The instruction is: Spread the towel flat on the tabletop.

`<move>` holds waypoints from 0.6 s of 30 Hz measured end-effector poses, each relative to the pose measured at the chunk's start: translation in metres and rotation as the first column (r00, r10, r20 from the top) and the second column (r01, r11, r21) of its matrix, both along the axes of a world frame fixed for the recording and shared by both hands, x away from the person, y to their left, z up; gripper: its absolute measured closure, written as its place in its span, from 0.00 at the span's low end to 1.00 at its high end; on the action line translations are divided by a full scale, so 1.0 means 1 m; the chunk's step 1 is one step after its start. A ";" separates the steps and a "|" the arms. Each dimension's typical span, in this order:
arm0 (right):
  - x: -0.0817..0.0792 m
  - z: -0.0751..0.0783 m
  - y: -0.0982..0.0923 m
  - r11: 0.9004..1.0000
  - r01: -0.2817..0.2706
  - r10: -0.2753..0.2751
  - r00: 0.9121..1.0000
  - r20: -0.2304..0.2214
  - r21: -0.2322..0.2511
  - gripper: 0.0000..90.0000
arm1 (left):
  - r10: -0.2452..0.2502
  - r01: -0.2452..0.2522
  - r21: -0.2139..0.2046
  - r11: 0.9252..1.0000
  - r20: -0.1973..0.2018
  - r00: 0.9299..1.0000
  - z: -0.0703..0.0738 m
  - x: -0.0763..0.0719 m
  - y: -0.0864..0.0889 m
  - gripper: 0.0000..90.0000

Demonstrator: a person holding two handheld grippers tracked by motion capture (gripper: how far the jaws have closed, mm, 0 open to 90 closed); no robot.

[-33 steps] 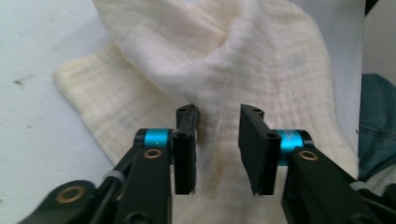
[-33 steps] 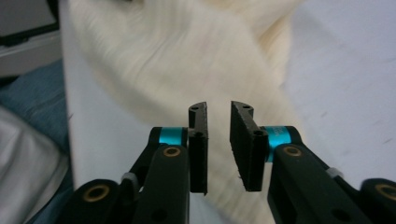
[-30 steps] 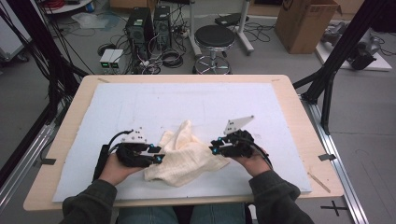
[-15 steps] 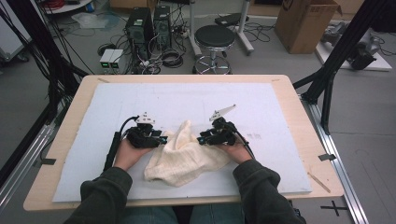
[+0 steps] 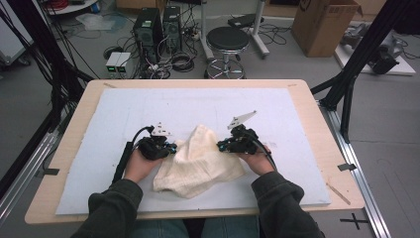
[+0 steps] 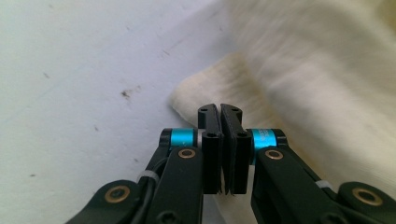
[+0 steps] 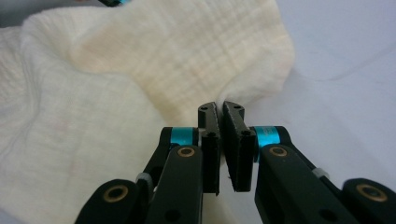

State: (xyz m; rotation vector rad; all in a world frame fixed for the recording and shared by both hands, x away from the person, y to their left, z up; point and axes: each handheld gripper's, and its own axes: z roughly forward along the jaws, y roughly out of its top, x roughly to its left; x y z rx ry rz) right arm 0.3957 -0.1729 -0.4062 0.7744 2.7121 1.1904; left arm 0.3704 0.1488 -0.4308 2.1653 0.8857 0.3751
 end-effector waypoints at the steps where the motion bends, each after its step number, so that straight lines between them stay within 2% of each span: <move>1: 0.000 0.003 -0.004 1.000 0.014 -0.014 1.000 0.013 -0.008 0.95 | 0.008 -0.008 -0.006 1.000 0.004 1.000 0.001 0.001 0.001 0.96; 6: 0.013 0.018 -0.023 0.994 0.108 -0.109 0.992 0.070 0.011 0.95 | 0.073 -0.072 -0.042 0.997 0.022 0.997 0.002 0.009 0.005 0.96; 8: 0.022 0.015 -0.024 0.988 0.151 -0.148 0.986 0.079 -0.034 0.94 | 0.096 -0.095 -0.067 0.993 0.014 0.995 0.000 0.013 0.007 0.96; 9: 0.026 0.012 -0.024 0.987 0.156 -0.154 0.986 0.062 -0.038 0.92 | 0.109 -0.108 -0.078 0.991 0.008 0.994 -0.001 0.014 0.008 0.95; 10: 0.031 0.005 -0.025 0.987 0.158 -0.157 0.987 0.019 -0.035 0.85 | 0.110 -0.109 -0.084 0.991 0.004 0.994 -0.001 0.015 0.009 0.89; 12: 0.034 -0.001 -0.026 0.984 0.177 -0.177 0.984 0.004 -0.028 0.78 | 0.116 -0.115 -0.098 0.989 0.002 0.993 -0.002 0.017 0.012 0.81; 15: 0.037 -0.003 -0.025 0.983 0.183 -0.183 0.983 0.009 0.006 0.70 | 0.158 -0.156 -0.124 0.980 0.004 0.987 -0.003 0.020 0.014 0.68; 18: 0.042 -0.008 -0.021 0.983 0.184 -0.184 0.983 0.009 0.001 0.64 | 0.176 -0.176 -0.102 0.979 -0.007 0.984 -0.008 0.024 0.014 0.65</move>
